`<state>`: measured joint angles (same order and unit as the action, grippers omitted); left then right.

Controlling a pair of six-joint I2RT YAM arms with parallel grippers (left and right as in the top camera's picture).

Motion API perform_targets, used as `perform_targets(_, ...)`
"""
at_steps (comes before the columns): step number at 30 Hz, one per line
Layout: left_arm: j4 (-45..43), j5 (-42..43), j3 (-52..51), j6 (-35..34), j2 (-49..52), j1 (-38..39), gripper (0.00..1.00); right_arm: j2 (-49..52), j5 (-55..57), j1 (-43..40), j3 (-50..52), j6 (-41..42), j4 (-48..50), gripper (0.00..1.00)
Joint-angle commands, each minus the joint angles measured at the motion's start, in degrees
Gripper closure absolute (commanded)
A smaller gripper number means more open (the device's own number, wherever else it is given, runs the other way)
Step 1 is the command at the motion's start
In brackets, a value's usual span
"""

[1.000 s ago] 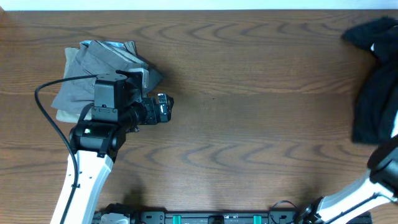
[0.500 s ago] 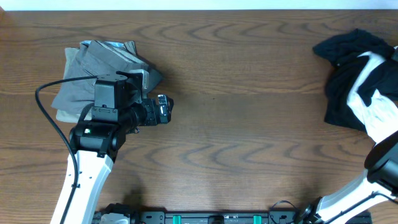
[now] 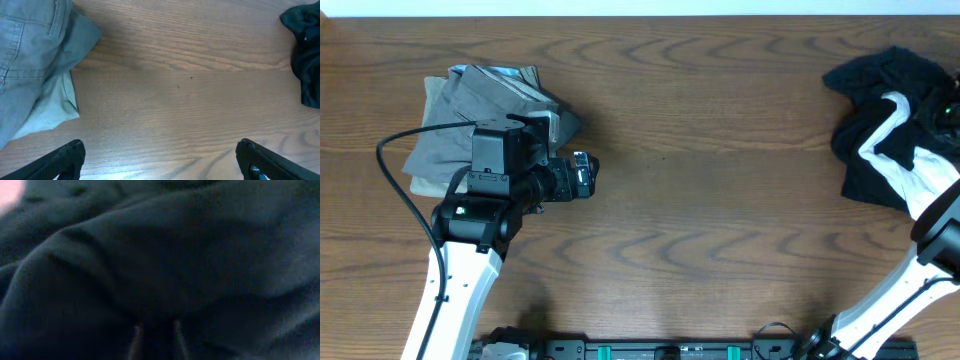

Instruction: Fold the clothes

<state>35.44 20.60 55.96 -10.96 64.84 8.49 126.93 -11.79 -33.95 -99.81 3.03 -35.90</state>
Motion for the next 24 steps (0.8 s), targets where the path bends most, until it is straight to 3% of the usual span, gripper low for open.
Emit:
perform_targets(1,-0.8,-0.5,0.9,-0.7,0.0,0.3,0.02,6.3,5.0,-0.7,-0.1,1.7,-1.4,0.87)
perform_targets(7,-1.1,-0.5,0.9,-0.8,0.0,0.3,0.02,11.2,20.1,-4.7,-0.1,8.3,-3.8,0.95)
perform_targets(16,-1.2,-0.5,0.9,-0.7,0.0,0.3,0.02,0.8,18.0,-12.7,-3.0,8.7,-3.2,0.95)
perform_targets(19,-1.2,-0.5,0.9,-0.7,0.0,0.3,0.02,-4.2,9.1,-13.3,-3.0,8.7,-0.5,0.86)
perform_targets(24,-1.2,-0.5,0.9,-0.7,0.0,0.3,0.02,-10.6,-12.7,-12.0,-3.0,5.0,3.8,0.49)
